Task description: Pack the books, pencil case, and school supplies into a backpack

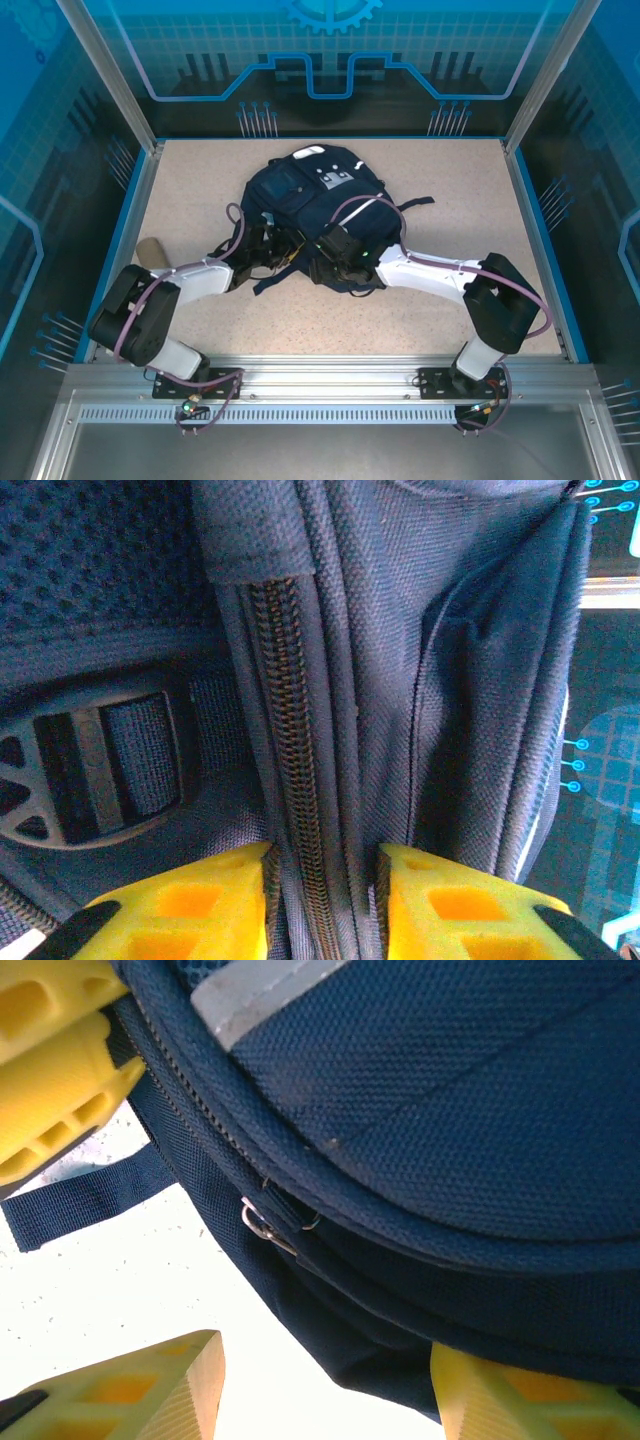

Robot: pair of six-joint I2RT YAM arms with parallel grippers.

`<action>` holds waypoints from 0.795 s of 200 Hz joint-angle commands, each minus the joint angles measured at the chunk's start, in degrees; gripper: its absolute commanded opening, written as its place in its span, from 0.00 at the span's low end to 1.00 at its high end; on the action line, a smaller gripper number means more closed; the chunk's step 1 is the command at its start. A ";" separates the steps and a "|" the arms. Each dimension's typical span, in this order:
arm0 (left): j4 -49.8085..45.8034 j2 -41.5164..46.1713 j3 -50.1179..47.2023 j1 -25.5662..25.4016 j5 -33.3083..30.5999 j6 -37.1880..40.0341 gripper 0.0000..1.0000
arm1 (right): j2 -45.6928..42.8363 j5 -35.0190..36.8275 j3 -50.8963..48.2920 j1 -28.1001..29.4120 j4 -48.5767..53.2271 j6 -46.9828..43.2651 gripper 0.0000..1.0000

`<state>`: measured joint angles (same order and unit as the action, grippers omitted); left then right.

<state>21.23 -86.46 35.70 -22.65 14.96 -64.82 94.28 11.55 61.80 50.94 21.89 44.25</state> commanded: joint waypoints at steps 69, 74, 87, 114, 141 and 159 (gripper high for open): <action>4.17 2.65 2.44 0.29 6.75 -0.25 0.00 | -4.16 5.47 -0.35 -0.67 -0.45 -2.19 0.59; 3.97 3.31 2.64 0.24 6.93 -0.02 0.00 | -4.40 5.63 -0.36 -0.68 -0.44 -2.15 0.60; 3.65 4.71 2.92 0.17 7.57 0.41 0.00 | -4.95 5.78 -0.54 -0.73 -0.61 -2.02 0.62; 3.64 6.92 3.56 -0.36 8.98 0.81 0.00 | -5.81 4.81 -0.80 -0.68 -1.36 -0.83 0.65; 3.05 7.66 4.37 -1.08 9.28 1.34 0.00 | -6.56 2.34 -1.54 -0.72 -3.25 1.54 0.68; 2.98 7.53 4.64 -1.37 9.30 1.50 0.00 | -6.59 -0.16 -2.06 -0.78 -5.14 2.58 0.70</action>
<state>21.91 -81.80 37.26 -22.76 19.40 -65.60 89.03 13.87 60.60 50.94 21.34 44.97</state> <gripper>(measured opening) 0.047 0.686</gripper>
